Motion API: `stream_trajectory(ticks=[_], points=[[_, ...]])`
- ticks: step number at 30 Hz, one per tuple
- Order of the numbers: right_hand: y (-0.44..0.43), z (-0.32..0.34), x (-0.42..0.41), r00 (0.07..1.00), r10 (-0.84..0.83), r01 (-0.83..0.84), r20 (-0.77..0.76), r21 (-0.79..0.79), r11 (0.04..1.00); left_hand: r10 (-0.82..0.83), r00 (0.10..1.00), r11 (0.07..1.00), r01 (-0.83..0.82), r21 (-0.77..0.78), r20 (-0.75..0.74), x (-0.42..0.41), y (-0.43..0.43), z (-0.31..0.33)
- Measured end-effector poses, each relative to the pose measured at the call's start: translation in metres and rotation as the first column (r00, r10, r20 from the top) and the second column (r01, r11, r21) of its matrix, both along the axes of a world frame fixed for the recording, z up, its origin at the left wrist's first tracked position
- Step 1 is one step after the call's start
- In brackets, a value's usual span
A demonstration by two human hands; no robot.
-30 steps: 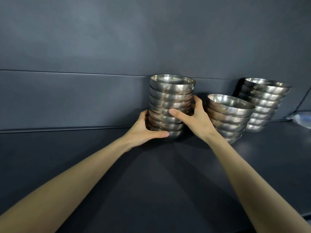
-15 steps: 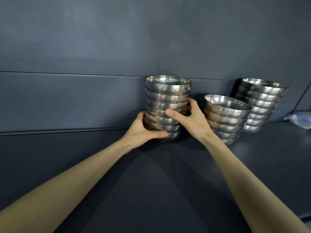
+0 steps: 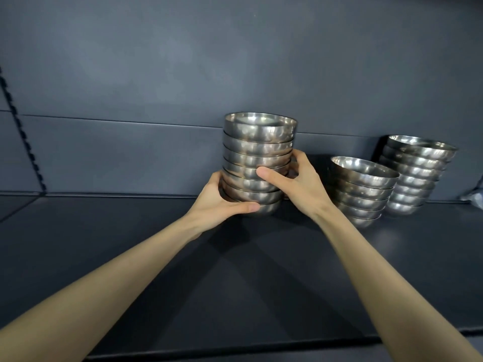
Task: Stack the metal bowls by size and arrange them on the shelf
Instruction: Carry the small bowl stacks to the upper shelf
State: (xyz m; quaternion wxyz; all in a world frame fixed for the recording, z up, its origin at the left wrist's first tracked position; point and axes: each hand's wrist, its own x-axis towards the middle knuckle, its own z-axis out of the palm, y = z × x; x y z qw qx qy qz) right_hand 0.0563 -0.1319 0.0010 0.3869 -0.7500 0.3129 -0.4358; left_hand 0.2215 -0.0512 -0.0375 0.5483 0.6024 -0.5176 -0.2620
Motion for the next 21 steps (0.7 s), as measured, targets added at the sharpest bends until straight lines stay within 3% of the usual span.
stream_trajectory(ticks=[8, 21], points=[[0.073, 0.012, 0.050, 0.992, 0.127, -0.127, 0.025, -0.006, 0.992, 0.115, 0.993, 0.993, -0.114, -0.042, 0.014, 0.039, 0.091, 0.014], [0.261, 0.001, 0.165, 0.952, 0.298, -0.302, 0.070, 0.040, 0.953, 0.275, 0.960, 0.961, -0.273, -0.044, 0.058, 0.136, 0.309, 0.012]])
